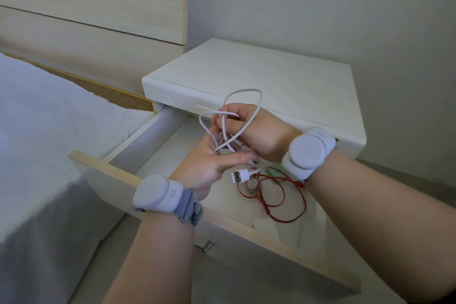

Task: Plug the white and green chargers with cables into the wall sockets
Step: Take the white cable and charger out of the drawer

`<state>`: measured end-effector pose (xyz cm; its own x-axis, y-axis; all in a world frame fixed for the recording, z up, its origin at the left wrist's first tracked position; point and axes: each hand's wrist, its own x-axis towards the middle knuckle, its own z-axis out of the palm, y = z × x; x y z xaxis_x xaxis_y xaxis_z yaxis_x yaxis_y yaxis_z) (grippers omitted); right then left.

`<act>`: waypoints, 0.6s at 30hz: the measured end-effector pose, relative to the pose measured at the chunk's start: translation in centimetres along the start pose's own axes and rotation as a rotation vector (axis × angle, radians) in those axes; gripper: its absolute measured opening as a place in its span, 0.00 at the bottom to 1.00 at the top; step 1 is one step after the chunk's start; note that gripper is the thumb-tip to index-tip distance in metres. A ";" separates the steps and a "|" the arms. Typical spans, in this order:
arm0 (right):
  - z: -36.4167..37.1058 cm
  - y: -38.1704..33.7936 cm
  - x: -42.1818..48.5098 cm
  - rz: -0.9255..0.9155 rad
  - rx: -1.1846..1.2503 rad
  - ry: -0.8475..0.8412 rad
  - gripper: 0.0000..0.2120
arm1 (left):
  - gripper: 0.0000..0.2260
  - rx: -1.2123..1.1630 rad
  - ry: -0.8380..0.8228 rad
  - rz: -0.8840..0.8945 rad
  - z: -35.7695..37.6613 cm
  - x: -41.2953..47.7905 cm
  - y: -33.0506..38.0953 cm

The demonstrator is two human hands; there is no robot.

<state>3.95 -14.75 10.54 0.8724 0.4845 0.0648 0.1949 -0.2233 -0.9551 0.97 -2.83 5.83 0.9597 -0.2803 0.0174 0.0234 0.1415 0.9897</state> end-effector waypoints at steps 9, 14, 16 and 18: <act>-1.3 2.5 -2.5 0.148 -0.068 0.072 0.11 | 0.14 0.419 0.388 -0.127 -1.5 0.6 0.0; -2.0 5.3 -4.9 0.371 0.080 -0.014 0.12 | 0.14 0.520 0.487 -0.157 -2.9 0.6 0.3; -2.1 6.6 -5.8 0.388 -0.422 -0.227 0.10 | 0.15 0.549 0.480 -0.161 -2.8 0.6 0.5; -1.6 8.2 -6.2 0.372 -0.860 -0.484 0.17 | 0.12 0.521 0.499 -0.128 -2.6 0.6 0.8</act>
<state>0.89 -20.96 2.81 0.7072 0.5062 -0.4936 0.3696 -0.8598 -0.3523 2.32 -0.46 6.26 0.9746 0.2190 -0.0464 0.1266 -0.3682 0.9211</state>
